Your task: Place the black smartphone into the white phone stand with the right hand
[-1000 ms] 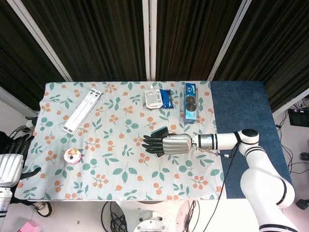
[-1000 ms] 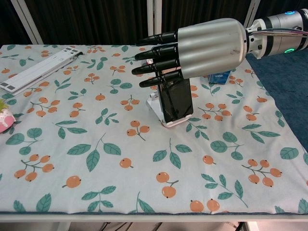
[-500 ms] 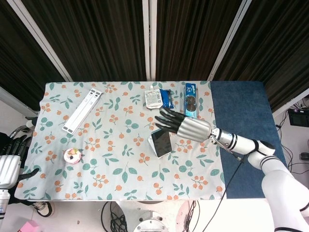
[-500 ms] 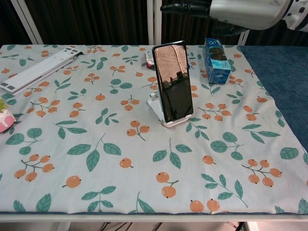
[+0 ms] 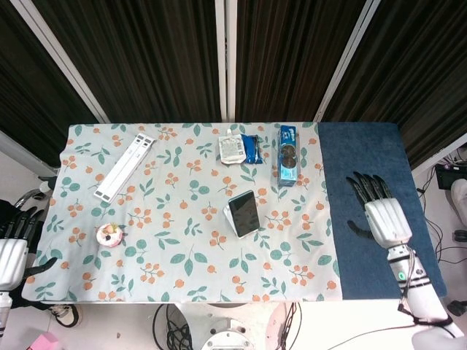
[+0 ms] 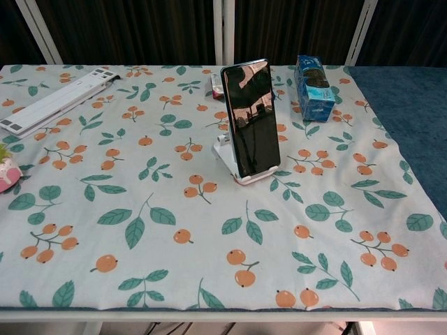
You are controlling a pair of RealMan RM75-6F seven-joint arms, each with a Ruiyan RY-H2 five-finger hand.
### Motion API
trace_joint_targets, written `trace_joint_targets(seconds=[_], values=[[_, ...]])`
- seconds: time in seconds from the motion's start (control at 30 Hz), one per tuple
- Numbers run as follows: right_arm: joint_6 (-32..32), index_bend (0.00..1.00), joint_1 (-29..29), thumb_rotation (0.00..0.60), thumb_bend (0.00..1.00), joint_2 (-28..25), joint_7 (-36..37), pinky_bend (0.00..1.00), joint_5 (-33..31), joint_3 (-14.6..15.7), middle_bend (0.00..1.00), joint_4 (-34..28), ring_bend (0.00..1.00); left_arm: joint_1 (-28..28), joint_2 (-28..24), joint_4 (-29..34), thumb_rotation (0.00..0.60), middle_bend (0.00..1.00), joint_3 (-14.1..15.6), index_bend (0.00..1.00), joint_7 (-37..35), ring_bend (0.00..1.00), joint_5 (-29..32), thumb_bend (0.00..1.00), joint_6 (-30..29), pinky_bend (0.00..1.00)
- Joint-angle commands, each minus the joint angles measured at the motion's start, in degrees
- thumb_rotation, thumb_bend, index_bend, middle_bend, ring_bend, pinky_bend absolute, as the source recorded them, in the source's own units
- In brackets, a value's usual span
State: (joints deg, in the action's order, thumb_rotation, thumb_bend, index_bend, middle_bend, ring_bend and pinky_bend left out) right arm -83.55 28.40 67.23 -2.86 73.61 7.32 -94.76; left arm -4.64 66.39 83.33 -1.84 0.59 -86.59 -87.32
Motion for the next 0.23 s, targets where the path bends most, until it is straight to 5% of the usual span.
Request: trace_joint_targets(seconds=[0.03, 0.23], values=[[-1.75, 0.0, -12.47, 0.6, 0.18, -0.01, 4.79, 0.0, -3.58, 0.48, 0.0, 6.62, 0.0, 0.2, -0.09, 0.1, 0.546, 0.07, 0.08, 0.1, 0.0, 0.09, -0.21, 0.0, -0.31, 0.21], [-5.82, 0.0, -17.32, 0.6, 0.18, 5.11, 7.17, 0.0, -2.58, -2.52, 0.0, 13.07, 0.0, 0.4, -0.4, -0.14, 0.549, 0.07, 0.1, 0.1, -0.57, 0.09, -0.51, 0.0, -0.6, 0.21]])
